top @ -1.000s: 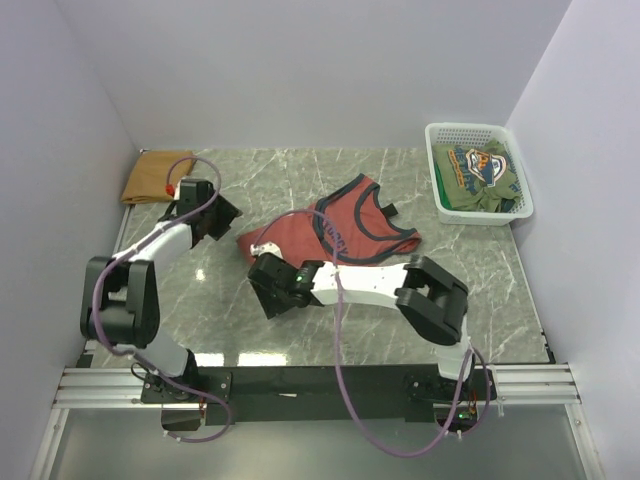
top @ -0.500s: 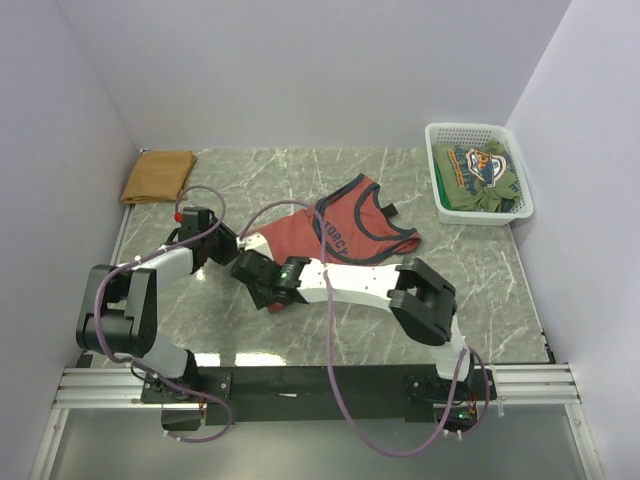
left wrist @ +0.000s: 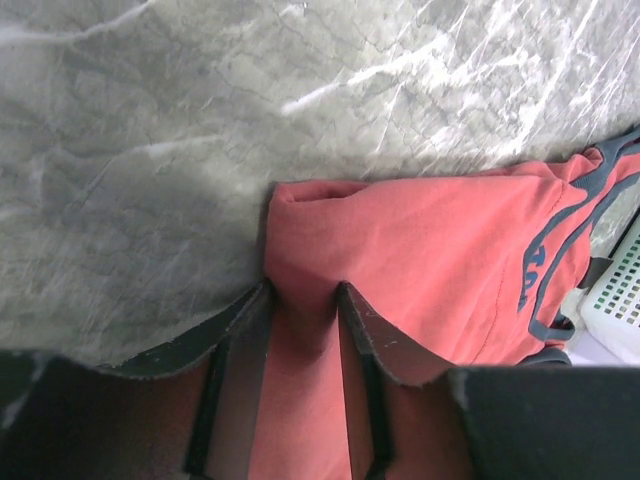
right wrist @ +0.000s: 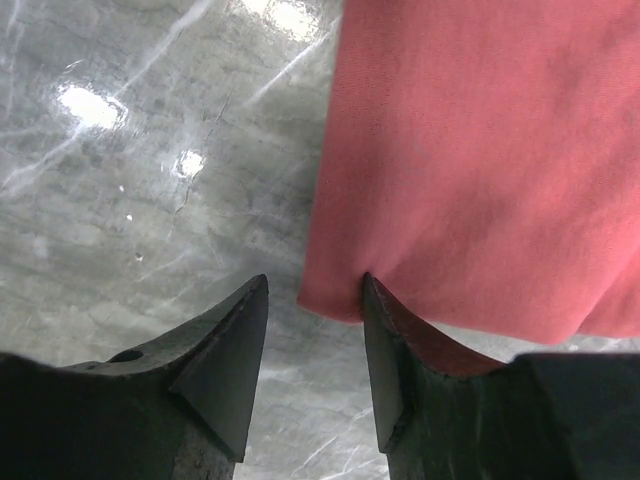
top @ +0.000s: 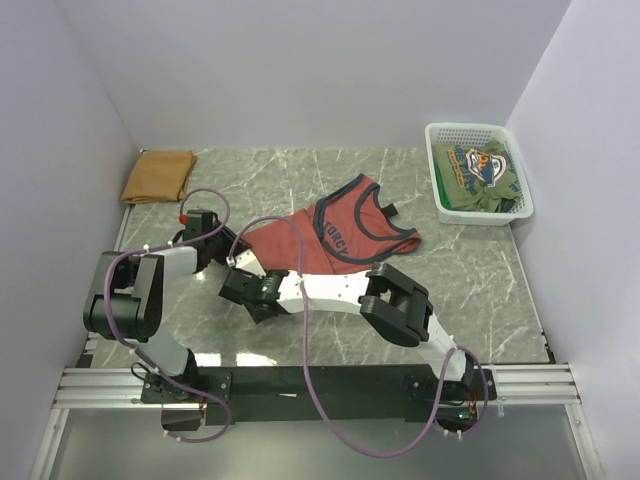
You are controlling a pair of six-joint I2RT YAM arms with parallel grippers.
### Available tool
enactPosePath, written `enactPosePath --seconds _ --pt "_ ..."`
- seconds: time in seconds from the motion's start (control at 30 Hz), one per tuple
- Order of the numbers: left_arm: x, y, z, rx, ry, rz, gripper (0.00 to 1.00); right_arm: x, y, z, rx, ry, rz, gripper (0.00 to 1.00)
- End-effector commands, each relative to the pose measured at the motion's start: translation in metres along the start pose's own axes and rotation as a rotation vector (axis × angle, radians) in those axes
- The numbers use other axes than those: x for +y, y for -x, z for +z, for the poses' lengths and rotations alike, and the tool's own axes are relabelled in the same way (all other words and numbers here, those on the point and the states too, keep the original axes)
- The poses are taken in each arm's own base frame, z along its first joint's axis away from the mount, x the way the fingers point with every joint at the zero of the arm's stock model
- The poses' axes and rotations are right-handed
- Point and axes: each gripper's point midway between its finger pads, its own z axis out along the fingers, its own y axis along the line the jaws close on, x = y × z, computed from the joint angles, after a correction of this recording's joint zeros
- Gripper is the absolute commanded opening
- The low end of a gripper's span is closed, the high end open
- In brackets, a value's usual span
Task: Fold and stack the tank tops
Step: Fold the tank top
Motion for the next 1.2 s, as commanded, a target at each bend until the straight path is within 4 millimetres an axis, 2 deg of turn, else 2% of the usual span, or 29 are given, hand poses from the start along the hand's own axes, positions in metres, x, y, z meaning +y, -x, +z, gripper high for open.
enactPosePath --seconds 0.0,0.13,0.23,0.33,0.37,0.4,0.47,0.5,0.67,0.73,0.77,0.8,0.87,0.97,1.0,1.07,1.1,1.13,1.17 --pt "0.02 0.001 0.01 -0.018 0.08 0.005 0.39 0.0 0.003 0.002 -0.004 -0.04 -0.013 0.5" --pt "0.026 0.003 0.014 -0.026 0.106 0.001 0.34 -0.002 -0.004 0.006 0.008 -0.053 -0.024 0.51" --pt "0.028 0.005 0.016 -0.036 0.122 0.008 0.25 -0.002 -0.007 0.008 0.02 -0.047 -0.034 0.43" --pt "0.027 0.012 0.016 -0.056 0.141 0.012 0.18 0.001 -0.003 0.007 0.02 -0.036 -0.045 0.31" --pt "0.027 0.013 0.015 -0.058 0.148 0.015 0.14 0.003 0.002 0.003 0.013 -0.029 -0.049 0.21" --pt "0.021 0.019 0.012 -0.076 0.143 0.023 0.12 0.005 0.006 0.0 0.006 -0.022 -0.047 0.15" --pt "0.018 0.027 0.008 -0.095 0.153 0.03 0.03 0.012 0.021 -0.011 -0.019 0.017 -0.036 0.06" --pt "0.013 0.032 0.004 -0.103 0.152 0.037 0.01 0.016 0.027 -0.016 -0.029 0.039 -0.035 0.05" --pt "0.002 0.06 -0.018 -0.169 0.166 0.042 0.01 0.056 0.064 -0.06 -0.074 0.265 0.006 0.02" --pt "0.0 0.073 -0.032 -0.208 0.177 0.043 0.01 0.072 0.073 -0.077 -0.078 0.364 0.018 0.02" --pt "0.0 0.079 -0.038 -0.229 0.182 0.042 0.01 0.078 0.084 -0.087 -0.1 0.402 0.033 0.02" --pt "-0.007 0.087 -0.047 -0.254 0.169 0.049 0.01 0.083 0.089 -0.095 -0.11 0.43 0.041 0.01" --pt "-0.005 0.095 -0.059 -0.278 0.191 0.048 0.0 0.094 0.101 -0.111 -0.128 0.498 0.061 0.01" --pt "-0.024 0.104 -0.08 -0.315 0.15 0.069 0.01 0.098 0.116 -0.123 -0.155 0.534 0.091 0.0" --pt "-0.038 0.11 -0.09 -0.335 0.113 0.084 0.0 0.099 0.119 -0.131 -0.159 0.559 0.097 0.0" --pt "-0.053 0.11 -0.097 -0.321 0.063 0.106 0.0 0.094 0.119 -0.131 -0.167 0.575 0.114 0.0" --pt "-0.068 0.114 -0.102 -0.314 0.026 0.124 0.0 0.089 0.119 -0.132 -0.173 0.58 0.126 0.0" --pt "-0.075 0.112 -0.102 -0.294 0.002 0.127 0.0 0.08 0.112 -0.137 -0.173 0.576 0.134 0.0" --pt "-0.082 0.112 -0.102 -0.279 -0.018 0.129 0.0 0.072 0.118 -0.139 -0.195 0.579 0.16 0.0"
